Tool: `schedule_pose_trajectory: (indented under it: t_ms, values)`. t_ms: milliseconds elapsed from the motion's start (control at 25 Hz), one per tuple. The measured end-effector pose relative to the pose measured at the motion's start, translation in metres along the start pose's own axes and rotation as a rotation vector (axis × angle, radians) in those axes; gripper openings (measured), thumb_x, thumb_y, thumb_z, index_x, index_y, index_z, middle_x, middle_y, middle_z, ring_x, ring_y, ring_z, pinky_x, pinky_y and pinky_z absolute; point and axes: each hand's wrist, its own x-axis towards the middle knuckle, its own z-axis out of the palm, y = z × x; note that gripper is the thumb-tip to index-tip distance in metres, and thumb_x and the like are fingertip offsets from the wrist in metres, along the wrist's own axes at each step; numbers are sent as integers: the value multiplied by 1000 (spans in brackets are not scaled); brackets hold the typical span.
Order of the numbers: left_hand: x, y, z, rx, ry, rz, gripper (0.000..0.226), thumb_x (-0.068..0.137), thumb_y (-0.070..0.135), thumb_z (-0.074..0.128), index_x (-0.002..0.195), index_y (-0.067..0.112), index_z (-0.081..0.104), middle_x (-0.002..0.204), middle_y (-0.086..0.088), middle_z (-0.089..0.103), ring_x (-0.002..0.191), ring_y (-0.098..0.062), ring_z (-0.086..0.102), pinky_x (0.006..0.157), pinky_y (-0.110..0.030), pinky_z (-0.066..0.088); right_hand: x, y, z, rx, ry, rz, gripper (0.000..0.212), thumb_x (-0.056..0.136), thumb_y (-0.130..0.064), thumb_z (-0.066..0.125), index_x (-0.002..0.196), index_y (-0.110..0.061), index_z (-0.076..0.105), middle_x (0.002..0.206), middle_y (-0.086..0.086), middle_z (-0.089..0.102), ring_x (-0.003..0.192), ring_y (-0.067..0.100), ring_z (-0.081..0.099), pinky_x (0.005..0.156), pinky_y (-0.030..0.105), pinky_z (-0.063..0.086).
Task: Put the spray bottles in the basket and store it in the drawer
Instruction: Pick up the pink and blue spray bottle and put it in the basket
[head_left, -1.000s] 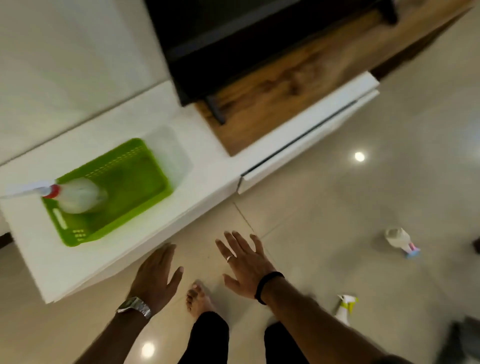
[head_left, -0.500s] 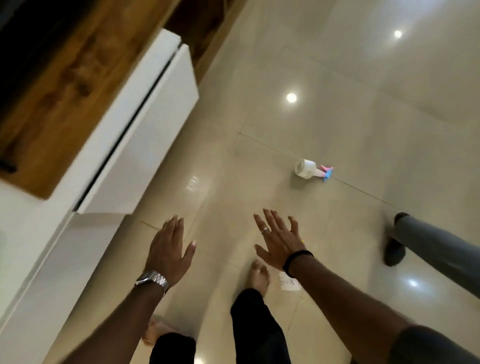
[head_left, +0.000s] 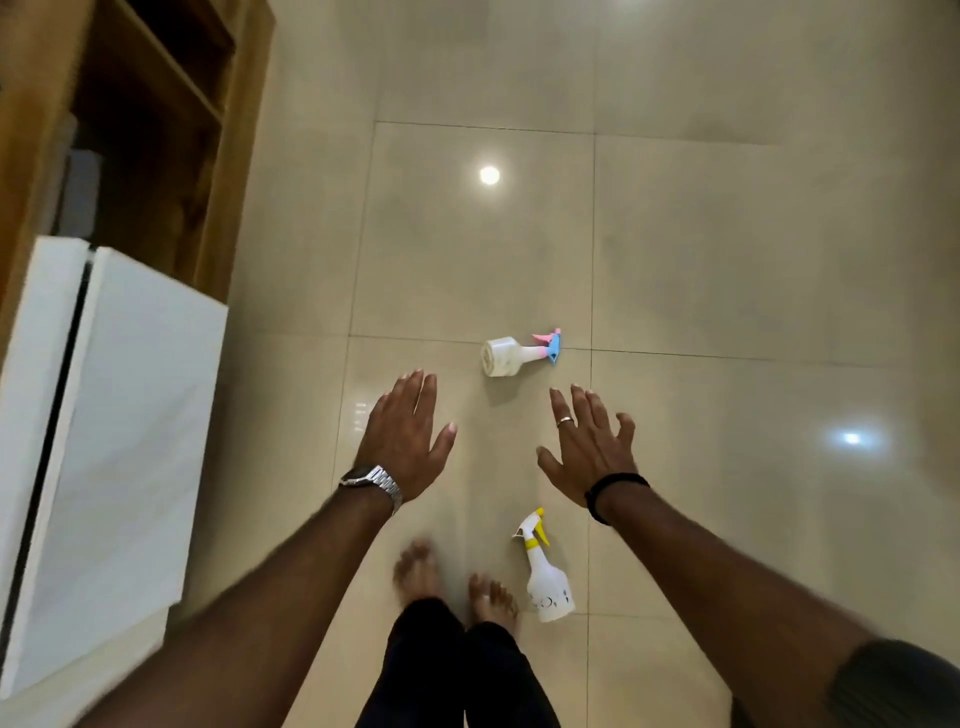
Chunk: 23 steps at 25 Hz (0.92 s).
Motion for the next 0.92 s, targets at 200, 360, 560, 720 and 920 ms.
schedule_pose_trajectory:
  t_ms: [200, 360, 560, 720, 920]
  values:
    - [93, 16, 14, 107, -133, 58, 71, 102, 47, 37, 160, 13, 14, 169, -11, 14, 156, -28, 12, 126, -43, 15, 51, 19, 3, 100, -34, 156, 81, 90, -52, 37, 158, -23, 4, 166, 8, 10, 151, 26, 8, 113, 60, 13]
    - [169, 19, 40, 158, -223, 94, 71, 102, 48, 36, 159, 12, 16, 168, -13, 16, 156, -30, 14, 124, -43, 16, 105, 25, 13, 147, -95, 229, 81, 88, -51, 36, 158, -21, 5, 166, 8, 9, 152, 27, 5, 113, 61, 13]
    - [278, 6, 96, 226, -351, 153, 71, 102, 48, 34, 159, 11, 15, 167, -15, 19, 154, -32, 18, 123, -44, 21, 202, 19, 56, 246, -213, 288, 83, 88, -52, 33, 158, -18, 3, 166, 9, 5, 153, 27, 1, 115, 60, 11]
    - [333, -9, 147, 319, -424, 222, 69, 102, 49, 32, 158, 10, 17, 165, -16, 23, 154, -34, 18, 122, -46, 25, 266, 13, 105, 339, -298, 341, 83, 93, -47, 38, 158, -13, 0, 167, 12, 3, 154, 30, -2, 121, 55, 5]
    - [366, -21, 217, 265, -579, 198, 67, 104, 49, 28, 159, 13, 13, 166, -13, 21, 153, -33, 21, 120, -47, 28, 328, -7, 164, 768, -354, 647, 80, 96, -45, 34, 157, -4, 2, 167, 14, 8, 153, 30, 7, 123, 46, 10]
